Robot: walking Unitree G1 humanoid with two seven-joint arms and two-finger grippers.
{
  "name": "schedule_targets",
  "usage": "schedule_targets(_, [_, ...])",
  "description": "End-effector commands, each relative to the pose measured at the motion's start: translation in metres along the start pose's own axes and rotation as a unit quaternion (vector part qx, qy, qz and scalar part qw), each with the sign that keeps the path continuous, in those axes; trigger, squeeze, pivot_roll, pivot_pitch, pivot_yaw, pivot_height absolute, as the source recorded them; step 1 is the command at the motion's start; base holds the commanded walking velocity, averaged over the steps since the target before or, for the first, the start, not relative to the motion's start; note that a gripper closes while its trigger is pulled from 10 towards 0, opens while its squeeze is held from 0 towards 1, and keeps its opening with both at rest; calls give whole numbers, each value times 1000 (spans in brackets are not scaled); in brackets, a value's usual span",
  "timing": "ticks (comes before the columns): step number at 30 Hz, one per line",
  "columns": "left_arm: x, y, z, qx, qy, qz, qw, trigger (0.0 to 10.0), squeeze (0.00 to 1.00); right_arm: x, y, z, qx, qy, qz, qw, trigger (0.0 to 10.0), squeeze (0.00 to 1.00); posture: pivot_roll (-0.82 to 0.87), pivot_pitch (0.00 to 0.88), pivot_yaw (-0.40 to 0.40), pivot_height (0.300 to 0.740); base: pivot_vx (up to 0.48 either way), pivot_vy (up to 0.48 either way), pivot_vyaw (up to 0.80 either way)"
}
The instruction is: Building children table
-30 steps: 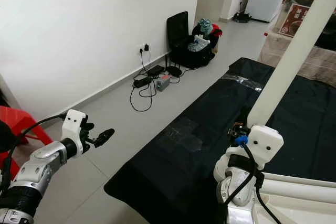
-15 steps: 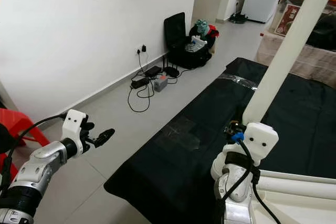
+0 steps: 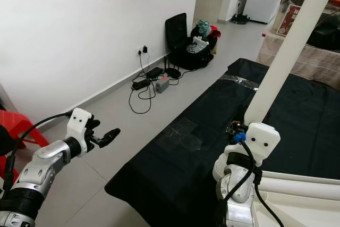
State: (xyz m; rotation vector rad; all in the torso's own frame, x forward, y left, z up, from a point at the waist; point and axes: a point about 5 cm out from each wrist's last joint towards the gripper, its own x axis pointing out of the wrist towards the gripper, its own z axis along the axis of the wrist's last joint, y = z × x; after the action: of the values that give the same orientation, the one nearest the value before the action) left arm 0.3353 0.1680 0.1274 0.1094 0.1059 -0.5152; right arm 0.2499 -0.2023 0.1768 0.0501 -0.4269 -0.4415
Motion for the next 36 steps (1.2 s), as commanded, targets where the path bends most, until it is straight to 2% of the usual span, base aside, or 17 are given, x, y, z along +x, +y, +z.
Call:
schedule_targets(1, [-1,-5,0,13,0,-18,1000,10000,0,-4,15,-5,36,4,38,999,10000,0,59,0,-8,740,0,0,0])
schedule_targets(9, [-1,-5,0,21,-3,-16,1000,10000,0,-3,15,-2,29,-14,47,998,10000,0,59,0,-9,740,0,0,0])
schedule_targets(11, [-1,-4,9,43,-27,-11,999,10000,0,-3,15,-1,26,-18,50,998,10000,0,59,0,-9,740,0,0,0])
schedule_targets(15, [-1,-4,13,50,-38,-10,998,10000,0,-3,15,-1,25,-19,51,998,10000,0,59,0,-9,740,0,0,0])
schedule_targets(16, [0,-11,29,53,-79,-33,995,10000,0,-2,16,0,24,-23,57,998,10000,0,60,0,-12,740,0,0,0])
schedule_targets(17, [0,-11,29,53,-79,-33,995,10000,0,-2,16,0,24,-23,57,998,10000,0,60,0,-12,740,0,0,0])
schedule_targets(19, [-2,-24,32,52,-94,-86,990,10000,0,-2,19,1,23,-28,66,997,10000,0,58,0,-10,740,0,0,0])
schedule_targets(21, [-3,-33,29,55,-89,-116,988,10000,0,-2,19,1,24,-29,70,997,10000,0,54,0,-9,740,0,0,0])
schedule_targets(29, [-6,-42,26,61,-83,-159,982,10000,0,-3,25,3,30,-32,86,995,10000,0,53,0,-12,740,0,0,0])
schedule_targets(36, [-7,-43,25,61,-80,-159,982,10000,0,-3,27,4,29,-36,93,995,10000,0,52,0,-16,740,0,0,0])
